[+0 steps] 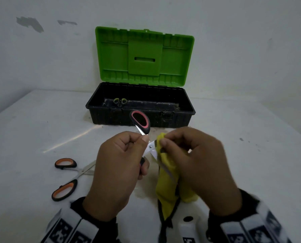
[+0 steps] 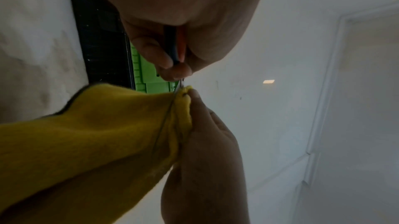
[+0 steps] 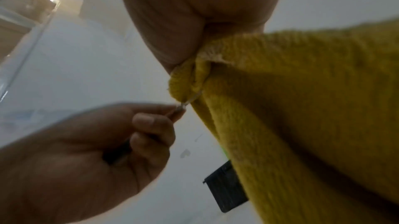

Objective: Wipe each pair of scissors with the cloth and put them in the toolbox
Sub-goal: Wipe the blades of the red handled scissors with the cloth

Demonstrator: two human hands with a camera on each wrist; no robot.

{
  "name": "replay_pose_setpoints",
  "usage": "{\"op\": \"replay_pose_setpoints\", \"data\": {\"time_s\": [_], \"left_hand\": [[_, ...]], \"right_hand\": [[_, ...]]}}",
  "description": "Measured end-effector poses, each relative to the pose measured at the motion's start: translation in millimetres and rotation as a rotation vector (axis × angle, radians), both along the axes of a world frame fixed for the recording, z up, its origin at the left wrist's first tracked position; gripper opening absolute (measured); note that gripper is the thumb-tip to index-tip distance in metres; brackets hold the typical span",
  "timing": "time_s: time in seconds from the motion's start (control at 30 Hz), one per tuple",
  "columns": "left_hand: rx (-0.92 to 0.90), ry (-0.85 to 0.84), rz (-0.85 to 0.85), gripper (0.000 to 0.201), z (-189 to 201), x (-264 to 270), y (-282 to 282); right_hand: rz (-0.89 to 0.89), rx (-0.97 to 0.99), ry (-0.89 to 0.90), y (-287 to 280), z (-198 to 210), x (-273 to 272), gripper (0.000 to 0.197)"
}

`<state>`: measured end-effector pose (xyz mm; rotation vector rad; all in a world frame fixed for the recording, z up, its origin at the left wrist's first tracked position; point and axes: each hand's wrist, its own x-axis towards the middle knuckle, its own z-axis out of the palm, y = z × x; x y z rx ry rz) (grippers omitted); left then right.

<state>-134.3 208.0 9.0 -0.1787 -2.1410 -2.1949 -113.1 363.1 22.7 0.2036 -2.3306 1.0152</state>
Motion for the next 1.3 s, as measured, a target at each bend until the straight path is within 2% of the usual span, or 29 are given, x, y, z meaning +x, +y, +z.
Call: {"op": "replay_pose_setpoints", "data": {"time_s": [0.07,0.2,0.3,0.4,0.57,0.73,0.9,1.1,1.3], "left_hand": [[-0.017,0.018,0.003,0.02,0.9,1.2,0.7],[-0.055,0.049,0.042,0.021,-1.9,2.7,-2.6],[-0.064,0.06,0.058,0.022,-2.6,2.4,-4.6],[-0.072,0.072,0.068,0.023,-2.5,1.6,-6.1],[-0.06,0.066,0.065,0.022,-5.6,1.6,-5.7],[-0.01,0.045,0.032,0.02,-3.2,-0.5,-5.0],[0.014,0.03,0.009,0.022,-8.6,-2.1,-5.8],[0.03,0.063,-0.014,0.02,-6.6,-2.6,-6.1],[0.041,0.07,-0.02,0.02,-9.0,-5.1,-6.6]], "right_hand": [[-0.029,0.002,-0.007,-6.6,-5.4,-4.0,0.01],[-0.121,-0.121,-0.036,-1.0,-2.6,-16.6,0.019],[-0.069,-0.103,-0.066,-13.0,-1.3,-14.1,0.022],[0.045,-0.064,-0.1,-26.8,-3.7,-5.7,0.021],[-0.074,-0.12,-0.052,-7.5,-5.4,-16.4,0.024],[0.04,-0.081,-0.074,-21.6,-5.1,-6.1,0.023],[-0.099,-0.142,-0.064,0.8,-4.4,-20.4,0.025],[-0.021,-0.135,-0.057,-14.9,-7.2,-10.0,0.022],[-0.117,-0.278,-0.053,11.0,-4.7,-27.2,0.023]]}}
